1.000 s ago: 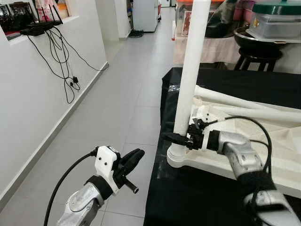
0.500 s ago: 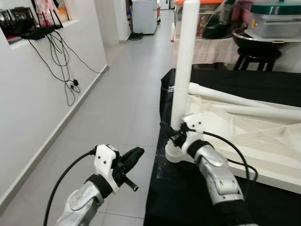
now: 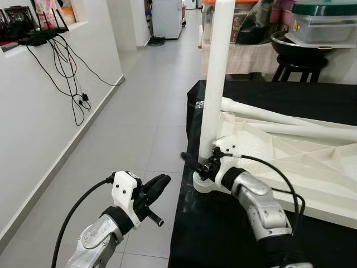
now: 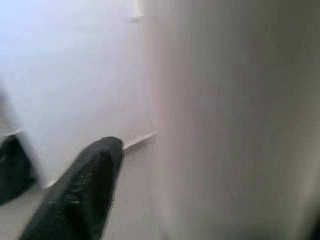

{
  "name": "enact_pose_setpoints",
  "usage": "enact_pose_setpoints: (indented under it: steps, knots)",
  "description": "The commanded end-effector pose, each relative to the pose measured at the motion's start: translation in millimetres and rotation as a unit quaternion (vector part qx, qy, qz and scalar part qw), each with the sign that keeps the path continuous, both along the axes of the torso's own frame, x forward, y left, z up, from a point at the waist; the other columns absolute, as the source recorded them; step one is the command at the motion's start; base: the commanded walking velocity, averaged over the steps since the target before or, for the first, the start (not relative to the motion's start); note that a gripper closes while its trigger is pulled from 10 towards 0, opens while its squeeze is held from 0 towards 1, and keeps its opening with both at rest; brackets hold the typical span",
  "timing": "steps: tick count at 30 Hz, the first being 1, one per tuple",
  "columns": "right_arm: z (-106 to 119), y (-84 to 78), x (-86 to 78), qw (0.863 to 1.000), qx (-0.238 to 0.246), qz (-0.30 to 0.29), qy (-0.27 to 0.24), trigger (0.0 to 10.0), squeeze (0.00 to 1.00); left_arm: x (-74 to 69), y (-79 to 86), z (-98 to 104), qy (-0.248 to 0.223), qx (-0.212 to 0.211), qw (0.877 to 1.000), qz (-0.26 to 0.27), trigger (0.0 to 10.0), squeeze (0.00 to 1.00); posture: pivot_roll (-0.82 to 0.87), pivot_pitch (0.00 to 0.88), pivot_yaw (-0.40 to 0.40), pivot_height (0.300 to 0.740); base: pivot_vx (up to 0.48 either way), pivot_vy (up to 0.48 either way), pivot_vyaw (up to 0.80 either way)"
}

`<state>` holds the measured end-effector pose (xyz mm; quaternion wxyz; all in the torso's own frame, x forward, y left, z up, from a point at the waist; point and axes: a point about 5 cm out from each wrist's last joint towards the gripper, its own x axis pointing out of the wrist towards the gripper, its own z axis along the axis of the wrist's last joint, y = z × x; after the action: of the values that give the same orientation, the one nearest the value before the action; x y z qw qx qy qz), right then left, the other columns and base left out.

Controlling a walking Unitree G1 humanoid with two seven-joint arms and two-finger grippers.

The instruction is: Building children table

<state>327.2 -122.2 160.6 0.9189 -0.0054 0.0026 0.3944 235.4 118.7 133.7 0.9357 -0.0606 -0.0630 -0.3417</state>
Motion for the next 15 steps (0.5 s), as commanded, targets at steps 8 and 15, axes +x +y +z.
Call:
enact_pose_setpoints:
  steps: [8, 15]
  knots:
    - [14.0, -14.9, 6.8, 0.985, -0.047, 0.163, -0.013, 10.0, 0.00, -0.1, 0.5, -3.6, 0.011, 0.005, 1.000, 0.001, 10.0, 0.00, -0.02, 0.000, 0.018, 0.740, 0.000, 0.000, 0.00]
    - [19.3, -19.2, 15.2, 0.980, -0.043, 0.196, -0.006, 7.2, 0.00, -1.4, 0.6, -4.1, 0.012, 0.006, 1.000, 0.001, 10.0, 0.00, -0.02, 0.000, 0.022, 0.740, 0.000, 0.000, 0.00]
